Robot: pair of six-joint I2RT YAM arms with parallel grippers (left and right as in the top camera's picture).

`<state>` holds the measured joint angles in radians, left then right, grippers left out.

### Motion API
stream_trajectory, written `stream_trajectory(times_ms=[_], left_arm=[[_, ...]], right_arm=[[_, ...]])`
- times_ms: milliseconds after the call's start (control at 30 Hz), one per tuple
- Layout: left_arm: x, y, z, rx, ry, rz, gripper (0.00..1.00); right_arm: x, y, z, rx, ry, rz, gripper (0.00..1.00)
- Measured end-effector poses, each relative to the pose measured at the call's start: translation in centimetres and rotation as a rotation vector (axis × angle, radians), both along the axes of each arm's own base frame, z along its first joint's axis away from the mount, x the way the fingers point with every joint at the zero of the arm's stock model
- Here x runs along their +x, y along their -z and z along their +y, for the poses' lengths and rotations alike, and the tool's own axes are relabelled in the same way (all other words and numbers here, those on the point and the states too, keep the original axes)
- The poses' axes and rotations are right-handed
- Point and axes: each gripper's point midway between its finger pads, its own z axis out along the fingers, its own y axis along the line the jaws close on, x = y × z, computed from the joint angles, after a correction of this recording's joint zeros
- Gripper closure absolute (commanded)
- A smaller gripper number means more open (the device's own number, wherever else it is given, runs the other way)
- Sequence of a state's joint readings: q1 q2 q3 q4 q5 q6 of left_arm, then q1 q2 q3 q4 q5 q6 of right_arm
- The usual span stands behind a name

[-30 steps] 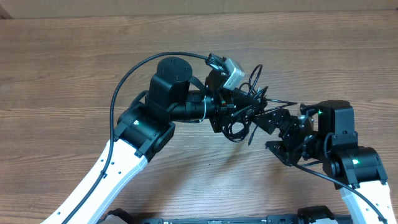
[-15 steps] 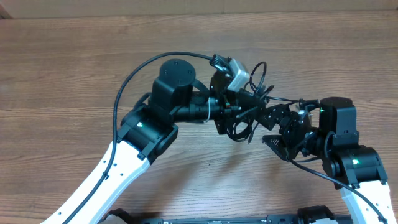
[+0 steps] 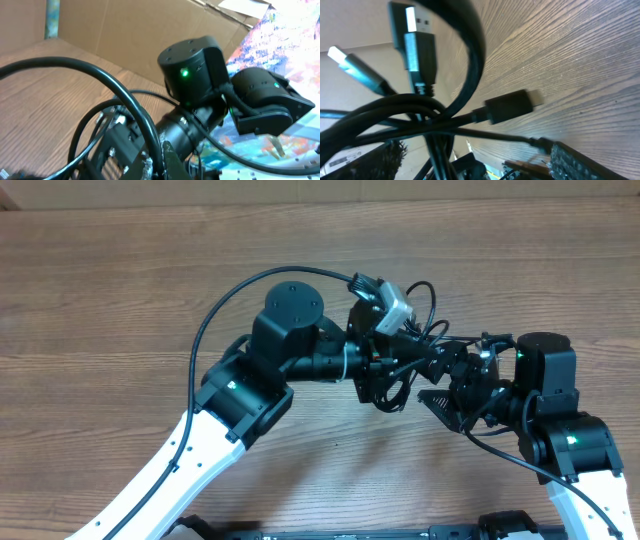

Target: Untangle cables

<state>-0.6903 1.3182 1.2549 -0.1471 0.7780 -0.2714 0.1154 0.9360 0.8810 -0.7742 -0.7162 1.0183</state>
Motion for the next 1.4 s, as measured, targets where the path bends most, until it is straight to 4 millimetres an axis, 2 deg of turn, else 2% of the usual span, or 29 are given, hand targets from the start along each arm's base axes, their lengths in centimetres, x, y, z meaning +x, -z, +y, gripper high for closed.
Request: stream_trajectory(times_ms=[33,67,233,367,467,567,1033,1067,1200,1300,1400], left_arm=[[-0.2,-0.2,-0.3,-0.008,0.0,-0.008,0.96],[-0.2,-0.4,-0.4,-0.012,-0.004,-0.009,0.96],[0.4,-1.5,-0.7,-0.046,-0.043,-0.042,0.96],[0.8,-1.5,-0.7,-0.047,-0.068,-0.038,0.96],[0.9,-1.4,-0.6,-0.045,-0.076,-0.037,0.96],[1.0,-1.3,-0.6,-0.04,-0.079,-0.033,0.96],[1.8,1.2,0.0,0.052,-0.152,0.045,0.95],[1.9,1.4,0.1,0.061,-0.162,0.051,0.91],[2.3,3.3,0.8,0.134,-0.216,0.1,0.63],[2.5,5.2,1.7,0.21,-0.263,0.15,0.6],[2.2,7.5,2.8,0.308,-0.294,0.194,0.61]], right_arm=[[-0.1,0.0,0.0,0.003,-0.002,0.003,0.23],[-0.1,0.0,0.1,0.005,-0.003,0.005,0.33],[-0.4,-0.1,0.6,0.012,-0.025,0.008,0.51],[-0.6,-0.1,0.8,0.011,-0.034,0.008,0.67],[-0.6,-0.1,0.9,0.014,-0.039,0.005,0.84],[-0.6,-0.2,0.9,0.014,-0.043,0.001,0.95],[-0.6,1.0,0.1,-0.051,-0.02,0.013,0.96],[-0.7,1.1,0.0,-0.058,-0.016,0.016,0.96],[-0.5,1.6,-0.4,-0.088,0.006,0.024,0.96],[-0.6,2.3,-1.0,-0.124,0.032,0.045,0.96],[-0.7,2.9,-1.6,-0.158,0.054,0.067,0.96]])
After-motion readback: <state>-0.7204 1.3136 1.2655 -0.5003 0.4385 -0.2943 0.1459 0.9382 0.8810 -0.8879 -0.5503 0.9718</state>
